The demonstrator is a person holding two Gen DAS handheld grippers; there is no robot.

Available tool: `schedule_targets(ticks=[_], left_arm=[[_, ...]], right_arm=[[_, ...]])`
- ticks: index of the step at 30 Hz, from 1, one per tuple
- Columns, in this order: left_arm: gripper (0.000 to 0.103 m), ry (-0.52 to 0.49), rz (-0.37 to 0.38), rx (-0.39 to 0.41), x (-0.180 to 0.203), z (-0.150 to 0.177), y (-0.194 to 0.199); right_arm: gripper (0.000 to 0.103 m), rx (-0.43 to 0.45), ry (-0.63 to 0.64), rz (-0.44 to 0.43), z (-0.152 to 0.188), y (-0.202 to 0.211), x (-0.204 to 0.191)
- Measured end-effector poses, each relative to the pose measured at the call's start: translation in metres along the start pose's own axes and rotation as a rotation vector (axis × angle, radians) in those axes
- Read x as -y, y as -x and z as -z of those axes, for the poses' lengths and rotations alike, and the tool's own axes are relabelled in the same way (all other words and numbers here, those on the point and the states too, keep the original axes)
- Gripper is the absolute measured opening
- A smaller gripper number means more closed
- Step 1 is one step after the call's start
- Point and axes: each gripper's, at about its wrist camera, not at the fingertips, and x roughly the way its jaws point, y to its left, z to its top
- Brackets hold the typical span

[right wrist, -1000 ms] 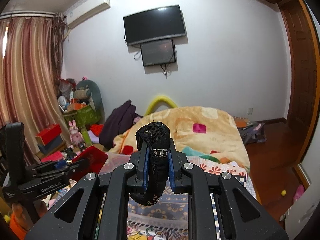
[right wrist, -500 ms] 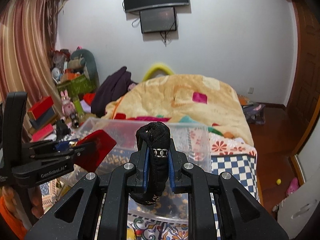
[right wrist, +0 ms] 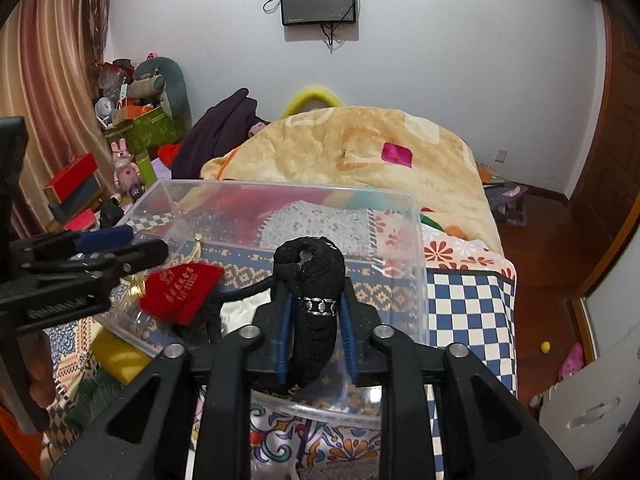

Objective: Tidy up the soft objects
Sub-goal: 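Carry both items into the clear plastic box and open both tools, then grasp the white drawstring pouch with the right tool while the left tool grasps the green knitted cloth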

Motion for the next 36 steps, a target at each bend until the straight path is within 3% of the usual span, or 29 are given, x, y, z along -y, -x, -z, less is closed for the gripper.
schedule_targets(ticks=[4,7,12,18,20,26,28,36], left_arm=[[0.067,0.002,0.016,0.029,0.000,-0.001,0.017],[0.070,0.013,0.032,0.062,-0.001,-0.002,0.035],[0.074,0.008,0.046,0.118,0.000,-0.002,0.063],[0.079,-0.003,0.062,0.169,0.001,0.008,0.095],[0.087,-0.006,0.055,0.183,0.002,0.014,0.101],[0.091,-0.022,0.043,0.182,0.001,0.040,0.113],[0.095,-0.015,0.045,0.164,-0.001,0.049,0.112],[0.095,-0.006,0.021,0.052,-0.009,0.089,0.091]], right_arm=[[0.032,0.014,0.004,0.015,-0.002,0.009,0.002],[0.045,0.043,0.003,0.022,-0.004,0.021,0.004],[0.064,0.123,0.013,0.045,-0.007,0.047,0.002],[0.079,0.214,0.018,0.031,-0.001,0.080,-0.002],[0.081,0.229,0.019,0.023,0.003,0.087,-0.003],[0.082,0.220,0.020,-0.017,0.024,0.095,-0.010],[0.082,0.203,0.017,-0.029,0.033,0.093,-0.013],[0.082,0.084,0.008,-0.085,0.068,0.073,-0.023]])
